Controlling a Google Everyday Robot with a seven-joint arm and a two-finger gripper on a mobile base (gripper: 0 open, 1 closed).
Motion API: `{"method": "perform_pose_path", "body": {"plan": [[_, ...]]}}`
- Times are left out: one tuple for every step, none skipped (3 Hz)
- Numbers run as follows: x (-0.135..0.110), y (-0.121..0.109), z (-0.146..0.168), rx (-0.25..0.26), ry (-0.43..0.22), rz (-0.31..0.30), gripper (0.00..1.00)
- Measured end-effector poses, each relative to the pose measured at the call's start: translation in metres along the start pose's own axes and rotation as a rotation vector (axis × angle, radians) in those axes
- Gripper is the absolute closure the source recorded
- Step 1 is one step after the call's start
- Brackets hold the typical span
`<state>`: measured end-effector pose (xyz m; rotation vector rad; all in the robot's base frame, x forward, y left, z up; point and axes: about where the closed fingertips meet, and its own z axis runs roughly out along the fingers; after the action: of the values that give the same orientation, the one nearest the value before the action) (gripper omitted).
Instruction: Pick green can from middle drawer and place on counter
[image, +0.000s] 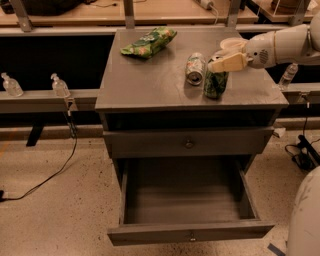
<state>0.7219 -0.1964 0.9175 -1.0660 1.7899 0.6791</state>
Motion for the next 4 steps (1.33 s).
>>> {"method": "perform_pose_path", "body": {"plan": [[0.0,0.0,0.003,-0.005,0.0,0.002,0.15],[0.001,0.001,0.007,-0.011,0.0,0.003,0.0],[0.001,0.001,0.005,-0.005,0.009,-0.012,0.0],[0.001,0.003,-0.003,0.02,0.044,-0.065,0.0]]}}
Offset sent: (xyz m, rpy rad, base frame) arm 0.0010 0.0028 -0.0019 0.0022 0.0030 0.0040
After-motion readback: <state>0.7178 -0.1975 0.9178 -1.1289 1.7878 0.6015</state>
